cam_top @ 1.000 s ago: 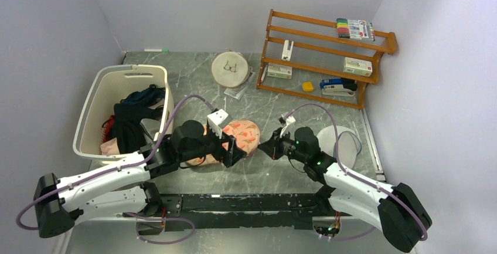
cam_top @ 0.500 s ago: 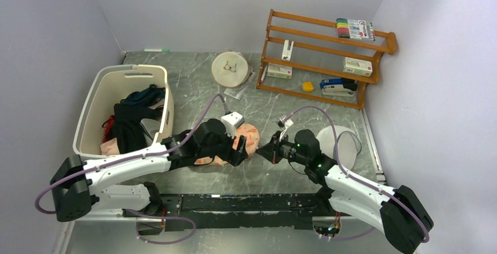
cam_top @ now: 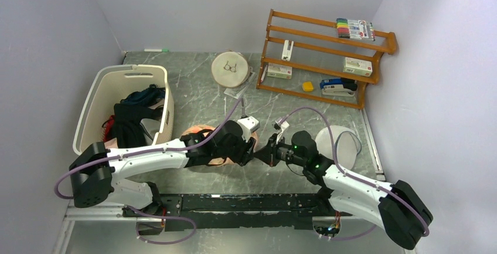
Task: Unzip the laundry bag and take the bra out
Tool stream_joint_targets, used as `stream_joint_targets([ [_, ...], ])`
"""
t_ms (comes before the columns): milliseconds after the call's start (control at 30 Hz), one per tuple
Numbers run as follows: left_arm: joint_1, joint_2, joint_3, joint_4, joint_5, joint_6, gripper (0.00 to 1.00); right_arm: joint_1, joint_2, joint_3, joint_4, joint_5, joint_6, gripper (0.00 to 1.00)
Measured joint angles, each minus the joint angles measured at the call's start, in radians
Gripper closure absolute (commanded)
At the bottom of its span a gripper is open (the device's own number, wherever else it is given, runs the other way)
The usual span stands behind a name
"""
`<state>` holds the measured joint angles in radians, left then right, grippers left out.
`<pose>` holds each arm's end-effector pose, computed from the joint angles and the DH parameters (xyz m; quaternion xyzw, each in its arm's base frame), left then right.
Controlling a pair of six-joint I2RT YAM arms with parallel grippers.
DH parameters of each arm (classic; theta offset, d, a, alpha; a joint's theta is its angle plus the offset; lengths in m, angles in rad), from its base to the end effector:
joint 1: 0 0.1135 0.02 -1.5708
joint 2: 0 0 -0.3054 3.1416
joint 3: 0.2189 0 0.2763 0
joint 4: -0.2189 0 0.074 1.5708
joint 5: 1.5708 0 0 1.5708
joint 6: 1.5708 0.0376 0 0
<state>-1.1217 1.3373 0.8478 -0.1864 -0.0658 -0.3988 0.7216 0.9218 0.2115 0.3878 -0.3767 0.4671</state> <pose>0.1336 -0.2715 0.2670 0.3053 0.8479 -0.2765 0.3338 0.1278 0.1309 0.1919 -0.2097 0.7768 0.4473 0.3905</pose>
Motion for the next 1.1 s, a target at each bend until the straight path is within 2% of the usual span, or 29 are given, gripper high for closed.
stream_joint_targets([
  [133, -0.002, -0.003, -0.013, 0.013, -0.022, -0.006, 0.64, 0.006, 0.013, 0.001, -0.023, 0.002, -0.008, 1.0],
  [200, -0.002, -0.002, -0.015, 0.013, -0.026, -0.006, 0.66, 0.009, 0.011, 0.001, -0.029, 0.003, -0.012, 1.0],
  [233, -0.002, 0.0, -0.015, 0.014, -0.026, -0.005, 0.65, 0.01, 0.01, 0.001, -0.035, 0.006, -0.013, 1.0],
  [333, -0.002, 0.01, -0.014, 0.014, -0.027, -0.003, 0.37, 0.01, 0.003, 0.001, -0.052, 0.009, -0.015, 1.0],
  [367, -0.002, 0.013, -0.014, 0.013, -0.027, 0.003, 0.33, 0.011, 0.001, 0.001, -0.057, 0.009, -0.015, 1.0],
  [467, -0.003, 0.019, -0.015, 0.014, -0.023, -0.002, 0.31, 0.011, 0.001, 0.001, -0.065, 0.006, -0.015, 1.0],
  [533, -0.005, 0.019, -0.02, 0.025, -0.016, -0.004, 0.36, 0.012, 0.001, 0.001, -0.066, 0.004, -0.014, 1.0],
  [633, -0.008, 0.019, -0.039, 0.047, -0.014, -0.013, 0.52, 0.013, 0.0, 0.001, -0.067, -0.002, -0.011, 1.0],
  [733, -0.009, 0.031, -0.048, 0.051, -0.015, -0.017, 0.54, 0.014, -0.01, 0.001, -0.071, -0.003, -0.004, 1.0],
  [867, -0.009, 0.043, -0.049, 0.05, -0.014, -0.016, 0.65, 0.02, -0.034, -0.011, -0.071, 0.005, 0.014, 1.0],
  [933, -0.009, 0.043, -0.049, 0.049, -0.016, -0.01, 0.73, 0.021, -0.038, -0.02, -0.071, 0.01, 0.022, 1.0],
  [1000, -0.009, 0.042, -0.051, 0.048, -0.016, -0.006, 0.87, 0.021, -0.035, -0.024, -0.073, 0.013, 0.023, 1.0],
  [1100, -0.01, 0.032, -0.058, 0.045, -0.017, -0.002, 0.93, 0.024, -0.013, -0.016, -0.084, 0.026, 0.019, 1.0],
])
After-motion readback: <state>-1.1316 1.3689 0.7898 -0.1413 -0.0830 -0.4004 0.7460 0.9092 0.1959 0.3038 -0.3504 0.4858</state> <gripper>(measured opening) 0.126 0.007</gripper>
